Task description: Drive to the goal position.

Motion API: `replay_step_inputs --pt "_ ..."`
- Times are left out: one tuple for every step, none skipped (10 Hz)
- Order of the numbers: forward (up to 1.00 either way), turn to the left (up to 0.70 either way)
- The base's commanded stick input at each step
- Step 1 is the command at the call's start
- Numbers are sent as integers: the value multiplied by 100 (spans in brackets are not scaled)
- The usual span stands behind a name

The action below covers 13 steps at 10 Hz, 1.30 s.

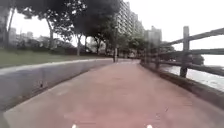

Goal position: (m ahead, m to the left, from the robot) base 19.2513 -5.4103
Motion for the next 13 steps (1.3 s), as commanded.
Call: replay_step_inputs --pt "100 0" --pt "100 0" --pt "100 0" --pt "100 0" --pt "100 -19" --pt "100 -40" --pt "100 -40" --pt "100 -40" --pt "100 -40" --pt "100 -40" --pt "100 -40" --pt "100 -26" --pt "100 -8"
